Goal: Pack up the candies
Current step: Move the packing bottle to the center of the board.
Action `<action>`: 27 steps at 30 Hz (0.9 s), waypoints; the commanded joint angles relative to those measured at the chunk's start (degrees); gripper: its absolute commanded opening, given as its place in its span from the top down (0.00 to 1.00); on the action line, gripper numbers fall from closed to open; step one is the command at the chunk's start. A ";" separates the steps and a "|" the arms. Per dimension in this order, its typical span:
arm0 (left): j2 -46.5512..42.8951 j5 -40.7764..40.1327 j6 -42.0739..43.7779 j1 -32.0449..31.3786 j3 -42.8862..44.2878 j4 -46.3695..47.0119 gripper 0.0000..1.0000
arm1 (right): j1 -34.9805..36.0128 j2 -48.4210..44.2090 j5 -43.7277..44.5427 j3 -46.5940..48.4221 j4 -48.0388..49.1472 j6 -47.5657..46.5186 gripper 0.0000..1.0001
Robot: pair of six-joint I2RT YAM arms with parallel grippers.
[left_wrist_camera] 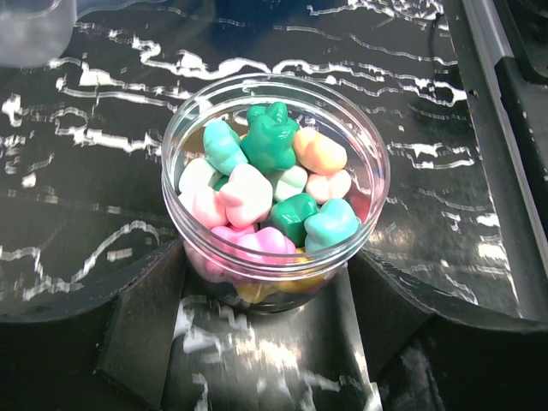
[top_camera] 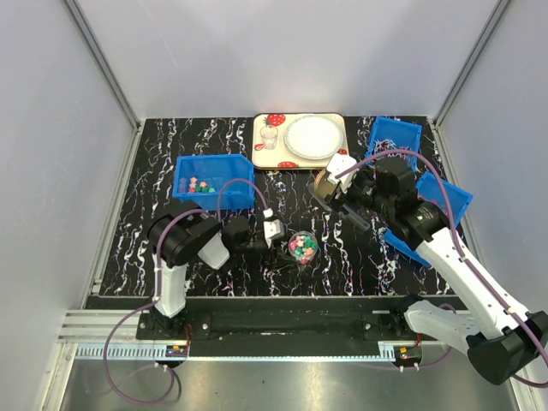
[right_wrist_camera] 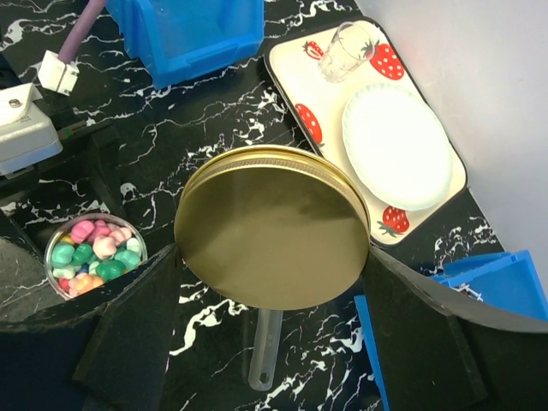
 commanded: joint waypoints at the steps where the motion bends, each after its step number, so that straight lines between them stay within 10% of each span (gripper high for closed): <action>1: 3.72 -2.63 1.13 -2.02 3.37 11.95 0.31 | -1.31 -0.21 -0.12 3.16 -2.43 -1.49 0.26; 12: 7.24 -2.01 2.45 -4.13 4.51 20.56 0.05 | -1.57 6.55 -6.18 8.08 -18.96 -7.29 0.26; 20: 8.47 -1.93 2.71 -5.36 6.80 22.06 0.04 | -1.57 12.71 -8.55 8.17 -23.62 -8.18 0.27; 27: 8.91 -0.87 2.71 -5.36 7.15 22.06 0.23 | -1.57 15.26 -11.01 8.17 -25.46 -7.65 0.29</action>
